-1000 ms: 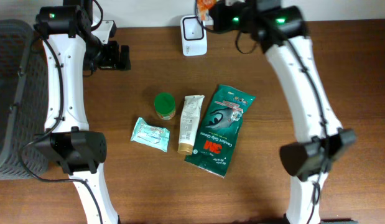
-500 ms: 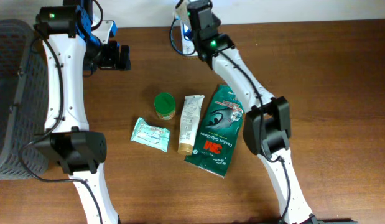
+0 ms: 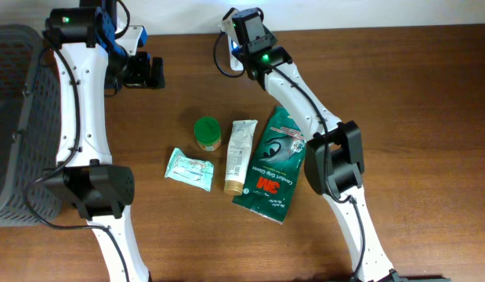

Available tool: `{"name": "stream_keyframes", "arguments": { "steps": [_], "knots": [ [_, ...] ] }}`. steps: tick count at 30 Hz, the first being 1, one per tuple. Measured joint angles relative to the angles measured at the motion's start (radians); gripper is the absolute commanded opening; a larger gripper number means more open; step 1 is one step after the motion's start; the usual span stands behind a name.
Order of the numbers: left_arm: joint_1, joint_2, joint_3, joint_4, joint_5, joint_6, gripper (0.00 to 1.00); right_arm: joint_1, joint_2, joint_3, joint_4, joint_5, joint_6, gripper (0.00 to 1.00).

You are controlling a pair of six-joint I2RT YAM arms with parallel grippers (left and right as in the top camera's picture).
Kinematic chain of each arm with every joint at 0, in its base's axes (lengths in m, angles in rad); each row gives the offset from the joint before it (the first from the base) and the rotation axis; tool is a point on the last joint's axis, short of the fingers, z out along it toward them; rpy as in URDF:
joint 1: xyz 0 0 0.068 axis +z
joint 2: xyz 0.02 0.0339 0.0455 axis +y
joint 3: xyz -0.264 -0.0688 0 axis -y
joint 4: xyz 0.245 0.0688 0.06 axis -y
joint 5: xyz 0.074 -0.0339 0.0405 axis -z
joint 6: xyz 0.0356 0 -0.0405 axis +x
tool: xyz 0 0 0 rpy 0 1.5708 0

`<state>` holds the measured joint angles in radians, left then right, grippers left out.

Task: Scan the item barcode
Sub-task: 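Carry the Kleenex pack right and release it on the table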

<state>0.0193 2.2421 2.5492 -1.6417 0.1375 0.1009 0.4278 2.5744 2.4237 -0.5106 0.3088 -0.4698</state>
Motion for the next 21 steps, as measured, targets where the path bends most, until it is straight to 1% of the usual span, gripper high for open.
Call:
{"name": "stream_keyframes", "arguments": {
  "steps": [2,4,6,8,10,11,13,16,17,18,21],
  "knots": [
    [0.0,0.0,0.0,0.0,0.0,0.0,0.99,-0.008,-0.081,0.0,-0.116,-0.072,0.146,0.04],
    [0.0,0.0,0.0,0.0,0.0,0.0,0.99,-0.027,-0.175,0.0,-0.212,-0.138,0.256,0.04],
    [0.0,0.0,0.0,0.0,0.0,0.0,0.99,-0.078,-0.338,0.0,-0.356,-0.219,0.364,0.04],
    [0.0,0.0,0.0,0.0,0.0,0.0,0.99,-0.147,-0.477,0.01,-0.474,-0.285,0.44,0.04],
    [0.0,0.0,0.0,0.001,0.0,0.0,0.99,-0.227,-0.57,0.015,-0.621,-0.356,0.507,0.04],
    [0.0,0.0,0.0,0.0,0.0,0.0,0.99,-0.265,-0.595,0.018,-0.658,-0.38,0.531,0.04],
    [0.0,0.0,0.0,0.001,0.0,0.0,0.99,-0.344,-0.622,0.022,-0.79,-0.424,0.575,0.04],
    [0.0,0.0,0.0,0.0,0.0,0.0,0.99,-0.54,-0.618,0.014,-0.971,-0.457,0.622,0.04],
    [0.0,0.0,0.0,0.0,0.0,0.0,0.99,-0.614,-0.611,-0.003,-1.003,-0.457,0.629,0.04],
    [0.0,0.0,0.0,0.0,0.0,0.0,0.99,-0.656,-0.607,-0.037,-1.006,-0.461,0.631,0.04],
    [0.0,0.0,0.0,0.0,0.0,0.0,0.99,-0.73,-0.6,-0.223,-0.99,-0.467,0.632,0.05]
  ]
}}
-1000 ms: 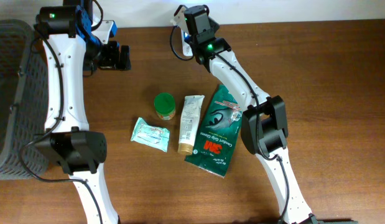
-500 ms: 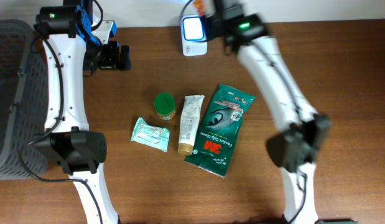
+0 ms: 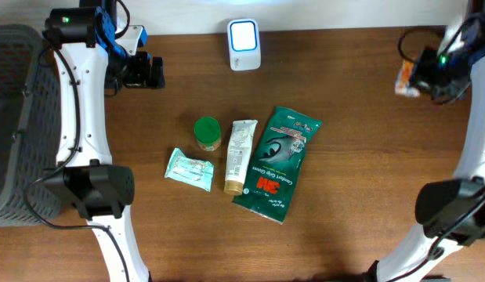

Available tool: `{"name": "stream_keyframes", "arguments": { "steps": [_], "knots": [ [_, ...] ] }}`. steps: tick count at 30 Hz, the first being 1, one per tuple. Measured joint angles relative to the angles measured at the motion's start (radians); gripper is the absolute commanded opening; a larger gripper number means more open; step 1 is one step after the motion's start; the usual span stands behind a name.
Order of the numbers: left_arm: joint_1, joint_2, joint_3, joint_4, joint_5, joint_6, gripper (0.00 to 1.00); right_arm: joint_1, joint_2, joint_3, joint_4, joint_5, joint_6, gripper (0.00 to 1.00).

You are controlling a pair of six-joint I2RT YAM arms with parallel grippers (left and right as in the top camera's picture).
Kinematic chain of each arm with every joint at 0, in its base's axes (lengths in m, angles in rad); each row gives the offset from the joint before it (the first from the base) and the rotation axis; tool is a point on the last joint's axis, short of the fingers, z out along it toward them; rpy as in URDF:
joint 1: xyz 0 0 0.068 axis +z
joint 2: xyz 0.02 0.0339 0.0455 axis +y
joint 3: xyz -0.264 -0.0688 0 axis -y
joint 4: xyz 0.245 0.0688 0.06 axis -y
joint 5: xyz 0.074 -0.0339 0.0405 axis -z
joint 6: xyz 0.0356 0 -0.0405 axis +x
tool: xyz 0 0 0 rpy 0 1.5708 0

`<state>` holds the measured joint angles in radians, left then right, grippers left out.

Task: Scan the item barcode
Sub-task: 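Carry the Kleenex pack right and release it on the table, then grasp the green 3M glove pack with the right gripper and drag it right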

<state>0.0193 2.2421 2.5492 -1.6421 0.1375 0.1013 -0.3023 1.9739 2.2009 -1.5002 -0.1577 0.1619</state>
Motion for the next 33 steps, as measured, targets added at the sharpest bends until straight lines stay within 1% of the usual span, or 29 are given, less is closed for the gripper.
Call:
{"name": "stream_keyframes", "arguments": {
  "steps": [3,5,9,10,11,12,13,15,18,20,22,23,25,28,30,33],
  "knots": [
    [0.0,0.0,0.0,0.003,0.0,0.0,0.99,-0.065,0.019,-0.32,0.147,-0.006,0.001,0.04],
    [0.0,0.0,0.0,0.002,0.0,0.0,0.99,-0.105,0.029,-0.48,0.234,-0.006,0.001,0.04],
    [0.0,0.0,0.0,0.001,0.0,0.0,0.99,-0.177,0.03,-0.634,0.346,-0.006,0.0,0.05],
    [0.0,0.0,0.0,0.001,0.0,0.0,0.99,-0.185,0.03,-0.652,0.359,-0.006,0.001,0.17],
    [0.0,0.0,0.0,0.0,0.0,0.0,0.99,-0.198,0.03,-0.677,0.377,-0.006,0.0,0.43],
    [0.0,0.0,0.0,0.0,0.0,0.0,0.99,-0.204,0.03,-0.695,0.387,-0.006,0.006,0.5],
    [0.0,0.0,0.0,0.0,0.0,0.0,0.99,-0.208,0.03,-0.712,0.384,-0.006,0.006,0.54],
    [0.0,0.0,0.0,0.0,0.0,0.0,0.99,-0.209,0.03,-0.716,0.373,-0.006,0.008,0.55],
    [0.0,0.0,0.0,0.001,0.0,0.0,0.99,-0.209,0.03,-0.673,0.285,-0.037,-0.026,0.56],
    [0.0,0.0,0.0,0.0,0.0,0.0,0.99,-0.208,0.016,-0.598,0.232,-0.135,-0.098,0.57],
    [0.0,0.0,0.0,0.001,0.0,0.0,0.99,-0.204,-0.026,-0.568,0.217,-0.239,-0.158,0.58],
    [0.0,0.0,0.0,0.001,0.0,0.0,0.99,-0.19,-0.077,-0.56,0.195,-0.346,-0.218,0.59],
    [0.0,0.0,0.0,0.001,0.0,0.0,0.99,-0.149,-0.132,-0.548,0.167,-0.456,-0.276,0.6],
    [0.0,0.0,0.0,0.001,0.0,0.0,0.99,-0.023,-0.14,-0.576,0.18,-0.523,-0.312,0.61],
    [0.0,0.0,0.0,0.0,0.0,0.0,0.99,0.031,-0.14,-0.614,0.224,-0.535,-0.306,0.61],
    [0.0,0.0,0.0,0.002,0.0,0.0,0.99,0.13,-0.137,-0.739,0.306,-0.547,-0.27,0.61]
  ]
}}
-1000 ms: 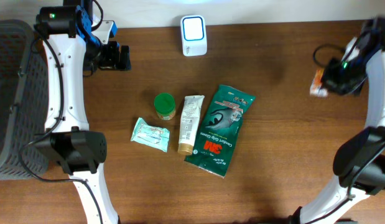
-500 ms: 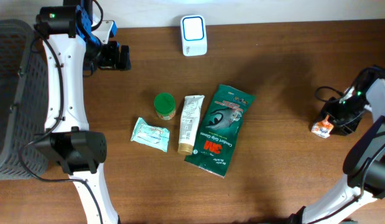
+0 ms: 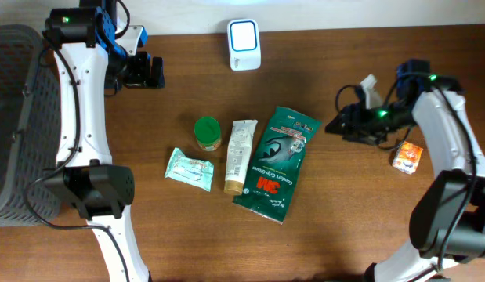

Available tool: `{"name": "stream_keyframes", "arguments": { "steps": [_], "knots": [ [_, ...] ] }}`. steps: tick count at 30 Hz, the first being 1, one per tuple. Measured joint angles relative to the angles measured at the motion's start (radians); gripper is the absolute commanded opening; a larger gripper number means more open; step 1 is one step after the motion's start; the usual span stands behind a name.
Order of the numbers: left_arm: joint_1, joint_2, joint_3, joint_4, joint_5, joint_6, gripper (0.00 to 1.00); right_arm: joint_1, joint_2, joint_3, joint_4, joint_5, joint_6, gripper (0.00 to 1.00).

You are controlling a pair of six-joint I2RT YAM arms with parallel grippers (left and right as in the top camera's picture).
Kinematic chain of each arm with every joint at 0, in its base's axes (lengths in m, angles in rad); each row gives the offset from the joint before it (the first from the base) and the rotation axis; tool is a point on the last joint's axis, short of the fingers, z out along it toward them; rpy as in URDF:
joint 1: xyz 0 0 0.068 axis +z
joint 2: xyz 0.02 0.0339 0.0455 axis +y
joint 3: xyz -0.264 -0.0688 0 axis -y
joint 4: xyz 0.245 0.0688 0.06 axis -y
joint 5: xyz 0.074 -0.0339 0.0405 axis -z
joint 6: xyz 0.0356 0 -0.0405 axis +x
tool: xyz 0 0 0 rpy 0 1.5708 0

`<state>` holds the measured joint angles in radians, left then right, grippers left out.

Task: Scan the item barcode
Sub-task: 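Grasp the green 3M glove pack with the right gripper and drag it right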

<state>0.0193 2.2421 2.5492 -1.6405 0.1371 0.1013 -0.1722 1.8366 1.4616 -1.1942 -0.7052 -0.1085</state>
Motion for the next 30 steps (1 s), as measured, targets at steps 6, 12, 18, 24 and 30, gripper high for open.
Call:
{"name": "stream_keyframes", "arguments": {
  "steps": [6,12,18,24,30],
  "knots": [
    [0.0,0.0,0.0,-0.001,0.0,0.0,0.99,0.075,0.006,-0.245,0.205,0.005,0.148,0.6],
    [0.0,0.0,0.0,-0.001,0.0,0.0,0.99,0.232,0.006,-0.382,0.493,0.04,0.406,0.72],
    [0.0,0.0,0.0,-0.001,0.0,0.0,0.99,0.338,0.006,-0.433,0.638,0.089,0.661,0.77],
    [0.0,0.0,0.0,-0.001,0.0,0.0,0.99,0.471,0.026,-0.431,0.777,0.182,0.869,0.15],
    [0.0,0.0,0.0,-0.001,0.0,0.0,0.99,0.473,0.048,-0.433,0.819,0.193,0.862,0.04]
  ]
}}
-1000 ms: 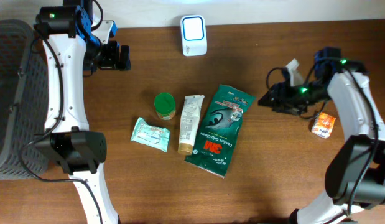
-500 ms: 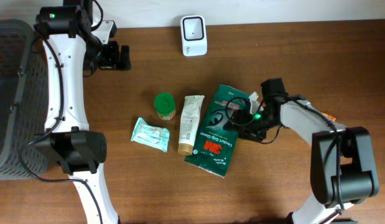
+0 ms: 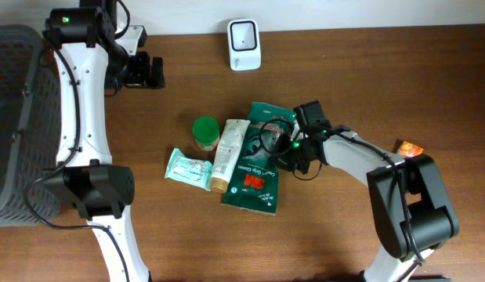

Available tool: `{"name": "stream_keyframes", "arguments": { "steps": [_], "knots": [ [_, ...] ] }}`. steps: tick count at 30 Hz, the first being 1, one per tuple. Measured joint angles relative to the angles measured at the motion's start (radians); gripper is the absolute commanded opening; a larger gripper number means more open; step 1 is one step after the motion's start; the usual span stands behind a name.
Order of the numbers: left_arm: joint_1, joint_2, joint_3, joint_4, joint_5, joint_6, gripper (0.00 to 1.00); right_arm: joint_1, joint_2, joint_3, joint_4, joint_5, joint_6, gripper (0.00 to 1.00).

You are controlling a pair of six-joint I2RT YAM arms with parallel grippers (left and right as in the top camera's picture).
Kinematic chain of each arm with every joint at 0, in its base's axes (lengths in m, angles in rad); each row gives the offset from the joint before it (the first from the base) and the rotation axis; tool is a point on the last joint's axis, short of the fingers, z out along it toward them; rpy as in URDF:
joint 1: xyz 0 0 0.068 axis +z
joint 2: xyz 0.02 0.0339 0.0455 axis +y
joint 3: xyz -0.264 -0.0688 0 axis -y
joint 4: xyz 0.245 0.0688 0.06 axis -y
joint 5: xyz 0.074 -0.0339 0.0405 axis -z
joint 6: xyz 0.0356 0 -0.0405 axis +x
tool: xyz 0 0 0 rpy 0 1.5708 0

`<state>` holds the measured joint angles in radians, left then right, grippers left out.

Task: Scan the item barcode
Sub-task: 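Grasp the green 3M glove pack with the right gripper and drag it right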

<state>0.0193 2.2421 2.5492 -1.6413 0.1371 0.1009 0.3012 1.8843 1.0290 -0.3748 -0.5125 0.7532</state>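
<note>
The white scanner (image 3: pixel 244 34) stands at the table's back edge, its screen dark. A green 3M package (image 3: pixel 255 166) lies in the middle, tilted, its left edge against a cream tube (image 3: pixel 224 155). My right gripper (image 3: pixel 275 142) is low over the package's upper part; its fingers are dark against the package, so I cannot tell whether they grip it. A small orange packet (image 3: pixel 408 147) lies at the right, partly behind the right arm. My left gripper (image 3: pixel 150 70) hangs at the back left, away from all items.
A green-lidded jar (image 3: pixel 206 133) and a teal wipes packet (image 3: pixel 189 168) lie left of the tube. A grey mesh basket (image 3: pixel 15 117) fills the left edge. Cables trail around the right wrist.
My right gripper has moved left from beside the orange packet to the green package. The package has turned and shifted left, nudging the tube. The scanner's screen has gone dark.
My right arm was at the scanner at the back. Then it was at the far right edge with the orange packet, the scanner lit. Then the packet lay on the table with the gripper beside it. Now the gripper is on the green package.
</note>
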Motion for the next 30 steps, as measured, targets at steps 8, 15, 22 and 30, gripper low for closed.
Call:
{"name": "stream_keyframes", "arguments": {
  "steps": [8,15,22,30],
  "knots": [
    [0.0,0.0,0.0,-0.001,0.0,0.0,0.99,-0.086,-0.246,0.249,-0.552,0.155,-0.316,0.04],
    [0.0,0.0,0.0,0.0,0.0,0.0,0.99,-0.086,-0.275,0.467,-0.949,0.727,-0.371,0.04],
    [0.0,0.0,0.0,-0.001,0.0,0.0,0.99,-0.009,-0.011,0.475,-0.919,1.055,-0.43,0.13],
    [0.0,0.0,0.0,-0.001,0.0,0.0,0.99,0.277,0.134,0.584,-0.875,0.842,-0.52,0.64]
  ]
}}
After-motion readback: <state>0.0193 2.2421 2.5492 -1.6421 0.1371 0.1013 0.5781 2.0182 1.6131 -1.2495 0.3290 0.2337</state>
